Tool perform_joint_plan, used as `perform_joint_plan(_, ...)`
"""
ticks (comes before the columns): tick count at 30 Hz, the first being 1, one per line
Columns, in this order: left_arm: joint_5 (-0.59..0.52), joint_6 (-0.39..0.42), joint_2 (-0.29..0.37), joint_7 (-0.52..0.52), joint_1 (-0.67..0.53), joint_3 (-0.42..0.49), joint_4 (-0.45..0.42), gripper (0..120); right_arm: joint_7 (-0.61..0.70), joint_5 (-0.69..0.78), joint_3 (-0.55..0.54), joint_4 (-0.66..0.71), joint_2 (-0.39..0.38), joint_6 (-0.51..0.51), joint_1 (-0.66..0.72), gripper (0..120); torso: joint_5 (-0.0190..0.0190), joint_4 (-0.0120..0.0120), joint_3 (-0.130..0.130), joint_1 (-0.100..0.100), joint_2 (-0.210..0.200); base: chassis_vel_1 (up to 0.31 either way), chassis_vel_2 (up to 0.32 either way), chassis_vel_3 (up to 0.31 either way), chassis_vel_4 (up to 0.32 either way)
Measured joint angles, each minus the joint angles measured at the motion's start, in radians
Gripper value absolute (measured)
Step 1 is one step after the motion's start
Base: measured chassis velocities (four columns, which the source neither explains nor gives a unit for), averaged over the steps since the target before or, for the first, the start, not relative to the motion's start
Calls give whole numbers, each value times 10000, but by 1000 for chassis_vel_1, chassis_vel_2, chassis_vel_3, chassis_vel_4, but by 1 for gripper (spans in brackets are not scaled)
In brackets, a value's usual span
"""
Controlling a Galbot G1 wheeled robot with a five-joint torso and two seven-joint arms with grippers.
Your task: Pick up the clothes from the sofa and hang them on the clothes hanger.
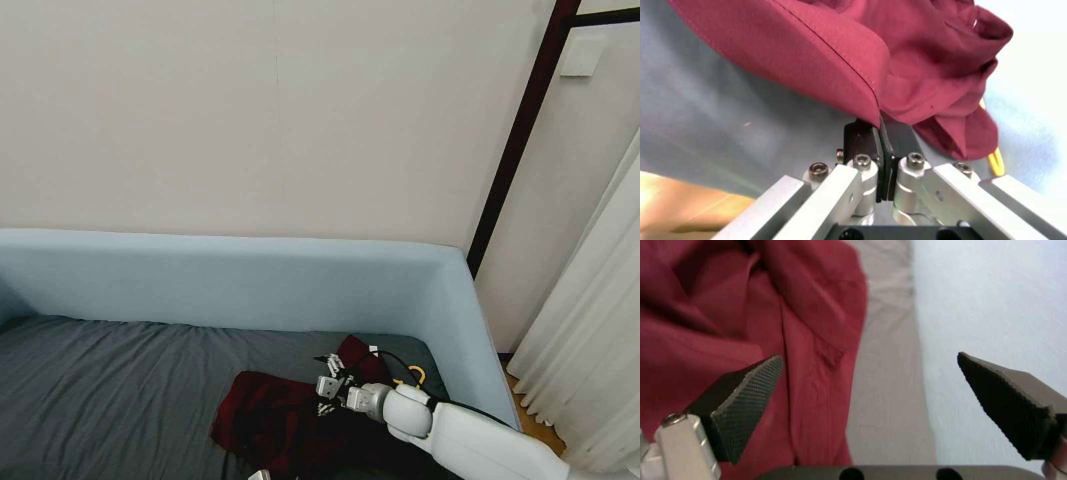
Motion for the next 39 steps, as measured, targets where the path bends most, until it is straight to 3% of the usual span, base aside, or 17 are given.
perform_joint_plan(4,1285,79,386,-215,194,172,-63,0,-389,-1100,-335,-2189,1580,982,396,100,-1,0,0,1,0,0,0,0,0)
perform_joint_plan(10,2694,142,800,-247,313,376,-204,0,-552,-2181,-306,-3224,2260,1594,353,100,0,-2,0,0,0,0,0,0,0)
perform_joint_plan(12,3747,148,972,-29,341,535,-515,0,-543,-2722,-100,-3728,2630,1905,250,100,1,-4,-1,-1,0,0,0,0,0)
perform_joint_plan(14,3747,148,972,-29,341,535,-515,0,-543,-2722,-100,-3728,2630,1905,250,100,1,-4,-1,-1,0,0,0,0,0)
perform_joint_plan(17,5213,105,1232,312,131,1167,-816,0,-481,-3399,-18,-4111,3067,2221,199,100,0,-4,-1,-1,0,0,0,0,0)
perform_joint_plan(30,5732,89,1919,512,132,1489,-1420,0,-359,-6684,461,-4761,3917,3652,-33,100,3,-2,-1,-1,1,0,0,0,0)
perform_joint_plan(39,5673,65,1892,500,218,1402,-1511,0,-127,-7432,712,-5257,4218,3996,-162,70,3,-3,-2,-1,0,0,0,0,0)
